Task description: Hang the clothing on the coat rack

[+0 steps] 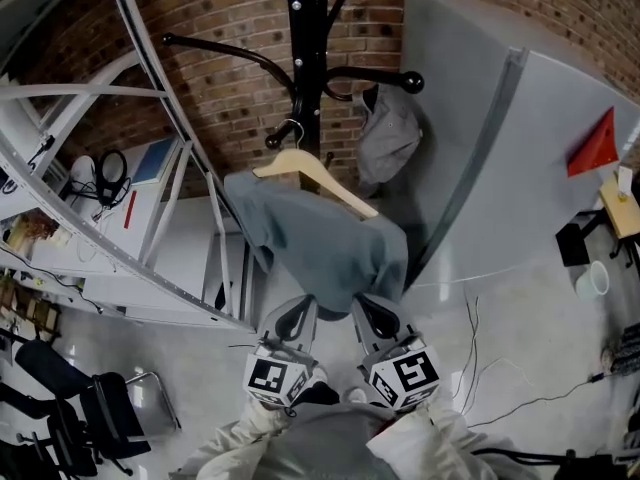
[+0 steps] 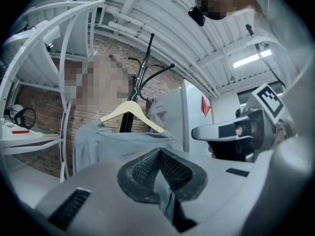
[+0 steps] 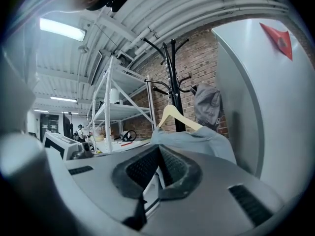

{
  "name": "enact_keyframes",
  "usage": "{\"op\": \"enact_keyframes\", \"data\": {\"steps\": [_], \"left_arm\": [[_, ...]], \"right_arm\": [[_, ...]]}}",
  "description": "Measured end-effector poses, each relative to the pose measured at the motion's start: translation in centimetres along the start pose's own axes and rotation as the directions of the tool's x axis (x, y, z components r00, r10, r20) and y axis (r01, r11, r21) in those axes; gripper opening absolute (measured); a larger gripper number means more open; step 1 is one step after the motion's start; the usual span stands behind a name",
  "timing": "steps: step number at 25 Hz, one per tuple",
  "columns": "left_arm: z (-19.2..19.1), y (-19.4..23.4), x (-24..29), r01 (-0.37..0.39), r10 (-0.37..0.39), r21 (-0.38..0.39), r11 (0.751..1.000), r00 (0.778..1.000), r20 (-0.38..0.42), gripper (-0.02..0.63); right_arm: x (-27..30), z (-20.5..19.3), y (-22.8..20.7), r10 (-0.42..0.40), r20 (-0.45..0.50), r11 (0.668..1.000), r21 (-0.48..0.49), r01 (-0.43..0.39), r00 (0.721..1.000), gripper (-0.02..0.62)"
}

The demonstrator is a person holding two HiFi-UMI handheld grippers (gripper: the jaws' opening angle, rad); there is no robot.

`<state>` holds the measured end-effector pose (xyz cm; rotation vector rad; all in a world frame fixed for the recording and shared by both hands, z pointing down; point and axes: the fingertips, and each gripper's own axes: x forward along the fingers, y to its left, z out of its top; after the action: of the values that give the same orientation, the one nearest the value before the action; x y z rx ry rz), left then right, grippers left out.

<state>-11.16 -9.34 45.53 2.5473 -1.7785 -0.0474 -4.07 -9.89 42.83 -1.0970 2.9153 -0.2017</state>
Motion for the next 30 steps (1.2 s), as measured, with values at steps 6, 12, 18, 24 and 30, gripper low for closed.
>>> {"op": "enact_keyframes", "data": {"steps": [6,12,18,24,30], "left_arm": [[-0.7,1.4,-1.3,-0.029,0.03,0.044,0.999,0.999,-0.016,0.009],[-0.3,3.6,-2.8,-0.019,0.02,0.052,0.998,1.0,-0.019,0.009],[-1.0,4.8,-4.0,0.027,-0.027,0.021,0.999,0.999,-0.027,0.009],[-0.9,5.3,-4.7,0.068,-0.068,0.006,0.998,0.998,-0.016,0.009],[0.1,6.2,-5.1,0.061,-0.061,0.01,0.998,0.998,-0.002,0.009]], "right_arm": [[1.0,-0.3,1.4,0.016,0.002,1.0,0.012,-0.016,1.0,0.025],[2.6,0.0,3.2,-0.02,0.011,1.0,-0.008,0.02,1.0,0.025],[3.3,-0.6,5.0,-0.068,0.002,0.998,-0.01,0.068,0.998,0.025],[3.4,-0.6,6.1,-0.111,-0.001,0.994,-0.023,0.111,0.994,0.025],[3.2,-0.6,6.8,-0.133,0.001,0.991,-0.034,0.133,0.991,0.025]]}}
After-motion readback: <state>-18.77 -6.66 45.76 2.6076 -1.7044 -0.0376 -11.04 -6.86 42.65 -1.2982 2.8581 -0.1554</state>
